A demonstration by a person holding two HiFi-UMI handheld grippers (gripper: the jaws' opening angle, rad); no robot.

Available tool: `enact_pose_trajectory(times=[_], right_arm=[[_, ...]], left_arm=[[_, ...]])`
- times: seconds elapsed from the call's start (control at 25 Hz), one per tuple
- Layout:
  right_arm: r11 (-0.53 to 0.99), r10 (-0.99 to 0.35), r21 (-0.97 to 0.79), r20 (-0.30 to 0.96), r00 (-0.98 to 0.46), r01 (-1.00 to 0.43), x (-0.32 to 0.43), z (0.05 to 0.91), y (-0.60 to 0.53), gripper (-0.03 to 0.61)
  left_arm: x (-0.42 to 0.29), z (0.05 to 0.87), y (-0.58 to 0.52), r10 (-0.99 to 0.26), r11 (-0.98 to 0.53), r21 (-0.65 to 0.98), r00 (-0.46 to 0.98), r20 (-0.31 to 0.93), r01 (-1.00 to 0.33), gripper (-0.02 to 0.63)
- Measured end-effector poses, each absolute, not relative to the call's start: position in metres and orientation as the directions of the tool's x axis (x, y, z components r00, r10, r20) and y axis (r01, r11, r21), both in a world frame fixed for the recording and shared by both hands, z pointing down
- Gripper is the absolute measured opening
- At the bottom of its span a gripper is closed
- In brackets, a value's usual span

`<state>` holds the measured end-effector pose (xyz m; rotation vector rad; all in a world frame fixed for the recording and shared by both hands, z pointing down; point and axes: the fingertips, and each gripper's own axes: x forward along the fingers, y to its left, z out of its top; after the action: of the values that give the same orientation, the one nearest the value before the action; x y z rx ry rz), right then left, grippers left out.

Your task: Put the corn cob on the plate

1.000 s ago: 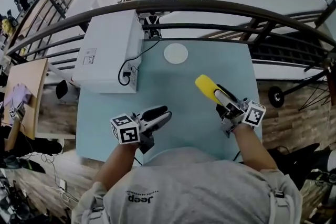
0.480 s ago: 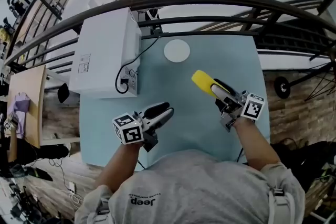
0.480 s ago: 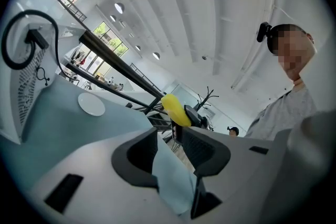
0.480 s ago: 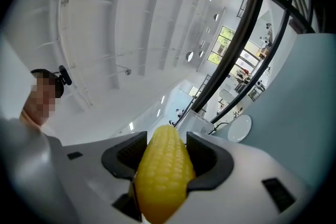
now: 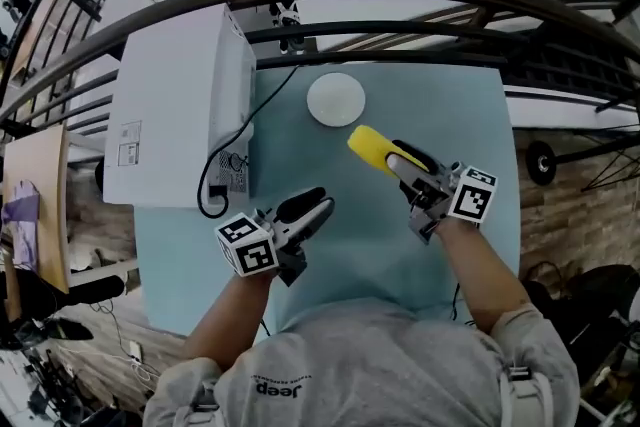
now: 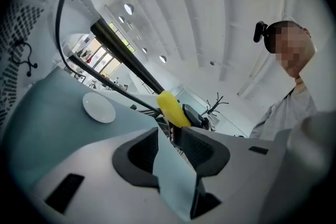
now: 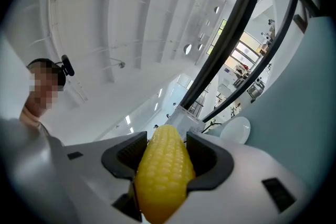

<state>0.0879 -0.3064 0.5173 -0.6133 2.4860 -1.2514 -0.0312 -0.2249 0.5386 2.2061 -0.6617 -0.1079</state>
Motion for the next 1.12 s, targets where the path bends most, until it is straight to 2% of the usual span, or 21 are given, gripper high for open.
enact_pose_trajectory(times=[0.28,0.6,0.84,1.12], right_arm=[[0.588,-0.465,-0.754,-0.020,-0.885,-0.292,0.074,0.559,-0.377,0.244],[0.682,-0.439,-0.632,0.048,-0.897,-0.368,0.035,0.605,-0.441,0.244],[0.772,-0.424,-0.465,0.132,-0.896,-0.434,0.003,0.629,-0.460,0.244],[0.810,-0.441,-0.312,0.235,-0.866,-0.497,-0.010,0.652,-0.474,0.244]], left_arm=[[-0.034,0.593,-0.277,-0.556,-0.479,0.745,0.817,0.152,-0.464,0.147],[-0.048,0.631,-0.311,-0.631,-0.483,0.693,0.761,0.148,-0.536,0.140],[-0.052,0.651,-0.308,-0.627,-0.513,0.635,0.758,0.182,-0.577,0.138],[-0.041,0.666,-0.302,-0.598,-0.525,0.624,0.772,0.215,-0.580,0.131]])
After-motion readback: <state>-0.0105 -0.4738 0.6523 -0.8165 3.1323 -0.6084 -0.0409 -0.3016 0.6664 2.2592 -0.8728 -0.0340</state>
